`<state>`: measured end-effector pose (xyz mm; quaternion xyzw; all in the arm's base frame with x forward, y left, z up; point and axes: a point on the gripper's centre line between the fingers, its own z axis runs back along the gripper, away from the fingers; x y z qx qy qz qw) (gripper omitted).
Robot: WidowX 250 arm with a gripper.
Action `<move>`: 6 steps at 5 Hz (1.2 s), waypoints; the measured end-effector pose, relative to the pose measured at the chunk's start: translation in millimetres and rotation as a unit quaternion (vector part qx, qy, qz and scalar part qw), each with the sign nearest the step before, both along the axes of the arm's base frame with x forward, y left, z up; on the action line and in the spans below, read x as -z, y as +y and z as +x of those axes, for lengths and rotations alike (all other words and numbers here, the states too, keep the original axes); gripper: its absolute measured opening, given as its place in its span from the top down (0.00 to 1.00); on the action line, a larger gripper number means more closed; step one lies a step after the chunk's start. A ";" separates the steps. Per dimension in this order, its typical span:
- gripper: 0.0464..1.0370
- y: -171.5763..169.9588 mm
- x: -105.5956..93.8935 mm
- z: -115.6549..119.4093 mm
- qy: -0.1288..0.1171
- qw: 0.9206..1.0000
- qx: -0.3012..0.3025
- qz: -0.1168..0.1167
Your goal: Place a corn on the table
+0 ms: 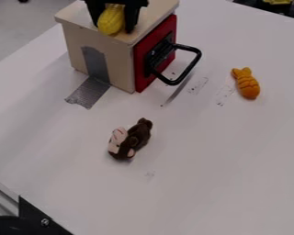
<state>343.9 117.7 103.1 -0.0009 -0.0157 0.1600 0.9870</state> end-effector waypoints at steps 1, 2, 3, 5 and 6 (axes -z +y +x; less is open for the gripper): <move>0.42 -13.8 -0.8 -5.5 -0.005 1.000 0.012 -0.002; 0.42 -57.2 -0.7 -8.7 0.003 0.999 0.050 0.009; 0.42 -105.2 21.2 -26.8 0.035 0.997 0.073 0.013; 0.42 -174.8 67.9 -83.2 0.065 0.993 0.092 0.015; 0.42 -197.4 106.0 -109.0 0.084 0.992 0.097 0.007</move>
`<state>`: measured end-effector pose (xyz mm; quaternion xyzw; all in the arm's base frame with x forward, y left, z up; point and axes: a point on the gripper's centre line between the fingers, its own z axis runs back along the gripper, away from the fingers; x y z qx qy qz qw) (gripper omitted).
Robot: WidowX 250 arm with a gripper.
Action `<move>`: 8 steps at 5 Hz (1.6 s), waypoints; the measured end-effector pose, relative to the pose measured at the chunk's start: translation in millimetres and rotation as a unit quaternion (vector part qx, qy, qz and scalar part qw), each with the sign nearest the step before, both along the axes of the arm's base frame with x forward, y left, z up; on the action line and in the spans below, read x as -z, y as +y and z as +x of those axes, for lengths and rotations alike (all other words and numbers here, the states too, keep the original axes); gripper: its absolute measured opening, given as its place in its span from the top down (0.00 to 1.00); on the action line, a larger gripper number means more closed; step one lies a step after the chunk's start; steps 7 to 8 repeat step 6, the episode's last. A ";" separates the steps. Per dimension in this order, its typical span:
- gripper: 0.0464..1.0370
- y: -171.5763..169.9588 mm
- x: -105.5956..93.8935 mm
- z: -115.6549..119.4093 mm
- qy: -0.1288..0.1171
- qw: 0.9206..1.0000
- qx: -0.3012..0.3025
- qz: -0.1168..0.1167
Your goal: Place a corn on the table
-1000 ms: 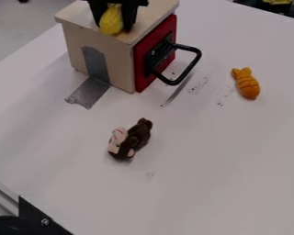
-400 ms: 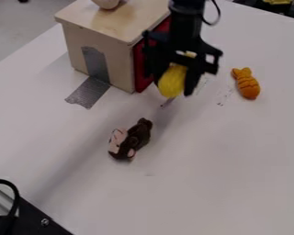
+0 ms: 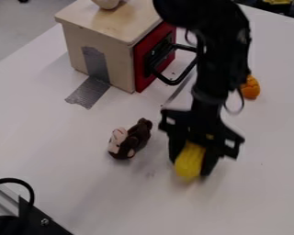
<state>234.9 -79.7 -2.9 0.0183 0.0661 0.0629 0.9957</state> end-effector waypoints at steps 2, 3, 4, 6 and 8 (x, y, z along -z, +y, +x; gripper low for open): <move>0.35 -13.0 10.4 -4.4 -0.050 0.998 0.012 -0.020; 0.08 -10.1 2.6 -19.8 -0.072 0.997 0.015 -0.007; 0.04 -4.9 -27.4 -27.9 -0.101 0.995 0.021 0.015; 0.04 -4.0 -81.8 -32.4 -0.128 0.992 0.010 0.006; 0.04 -4.0 -81.8 -32.4 -0.128 0.992 0.010 0.006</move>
